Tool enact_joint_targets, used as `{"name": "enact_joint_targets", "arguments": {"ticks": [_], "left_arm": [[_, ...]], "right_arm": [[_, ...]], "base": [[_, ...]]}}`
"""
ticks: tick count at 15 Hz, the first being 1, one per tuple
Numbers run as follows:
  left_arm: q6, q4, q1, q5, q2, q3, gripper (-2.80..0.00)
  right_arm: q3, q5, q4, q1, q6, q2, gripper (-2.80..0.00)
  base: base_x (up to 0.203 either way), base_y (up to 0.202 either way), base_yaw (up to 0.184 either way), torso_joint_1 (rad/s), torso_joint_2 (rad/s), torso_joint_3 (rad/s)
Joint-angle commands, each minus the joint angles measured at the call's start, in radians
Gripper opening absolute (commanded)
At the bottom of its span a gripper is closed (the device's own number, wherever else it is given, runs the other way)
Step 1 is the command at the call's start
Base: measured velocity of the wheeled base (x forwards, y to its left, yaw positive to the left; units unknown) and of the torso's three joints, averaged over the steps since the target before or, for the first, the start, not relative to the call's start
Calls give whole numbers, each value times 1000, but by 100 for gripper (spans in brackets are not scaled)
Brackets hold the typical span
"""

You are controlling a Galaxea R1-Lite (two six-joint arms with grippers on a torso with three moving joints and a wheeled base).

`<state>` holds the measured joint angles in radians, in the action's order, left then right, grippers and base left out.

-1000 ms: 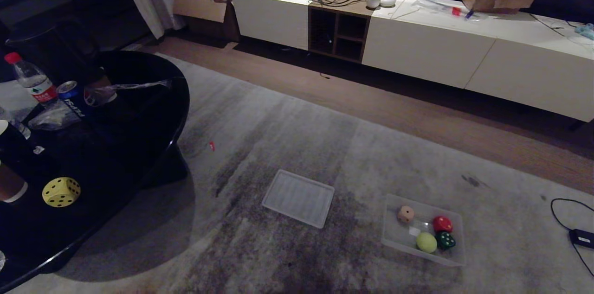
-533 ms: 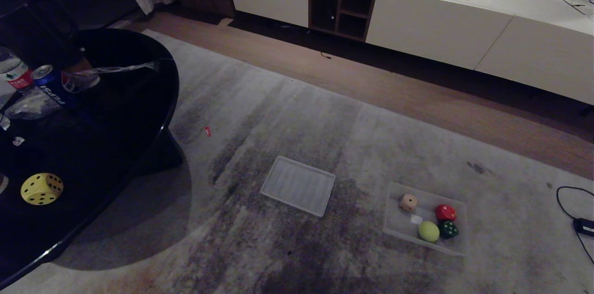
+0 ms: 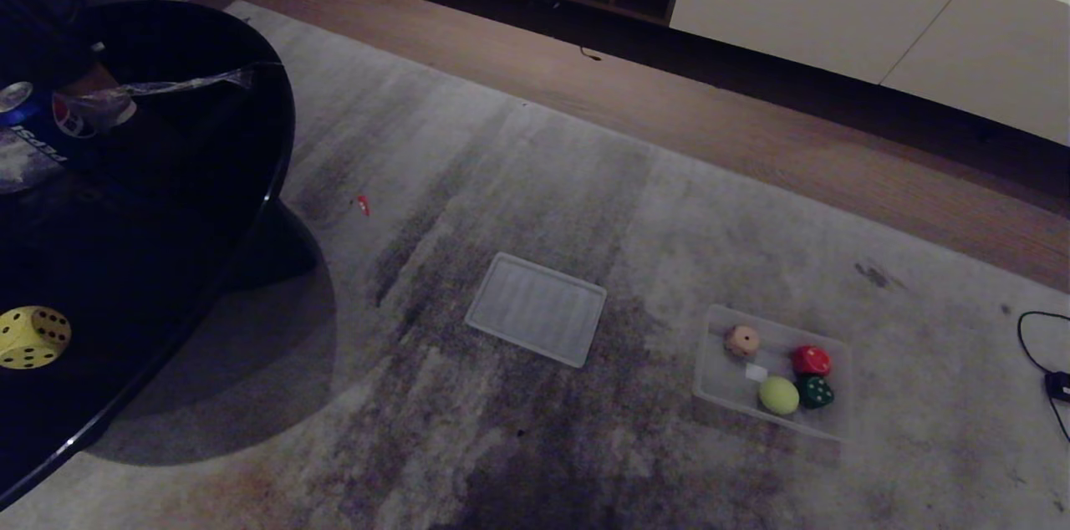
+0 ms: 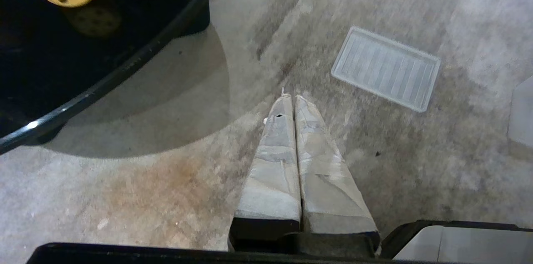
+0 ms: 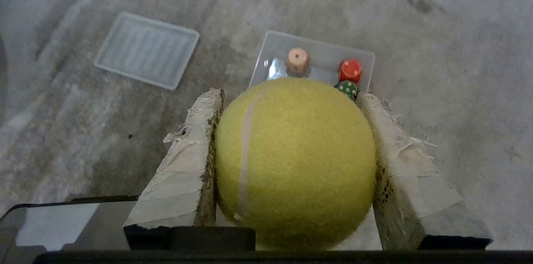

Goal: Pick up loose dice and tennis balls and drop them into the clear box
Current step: Put the ball in the box

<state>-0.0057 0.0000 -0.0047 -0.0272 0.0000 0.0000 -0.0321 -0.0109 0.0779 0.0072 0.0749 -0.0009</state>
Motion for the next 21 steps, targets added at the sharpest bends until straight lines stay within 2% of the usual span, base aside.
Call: {"name": "enact_joint_targets", "arguments": {"ticks": [1,17,21], "left_arm": [[1,0,0,0,2,2,-280],[4,0,0,3,2,2,-280],[6,0,0,3,2,2,-280]], "right_arm": [[0,0,0,0,0,2,-280],[0,0,0,0,0,1,-280],[0,0,0,0,0,1,-280]], "base": [[0,0,0,1,4,-191],[0,0,0,2,3,-196],[0,0,0,1,4,-64]]}}
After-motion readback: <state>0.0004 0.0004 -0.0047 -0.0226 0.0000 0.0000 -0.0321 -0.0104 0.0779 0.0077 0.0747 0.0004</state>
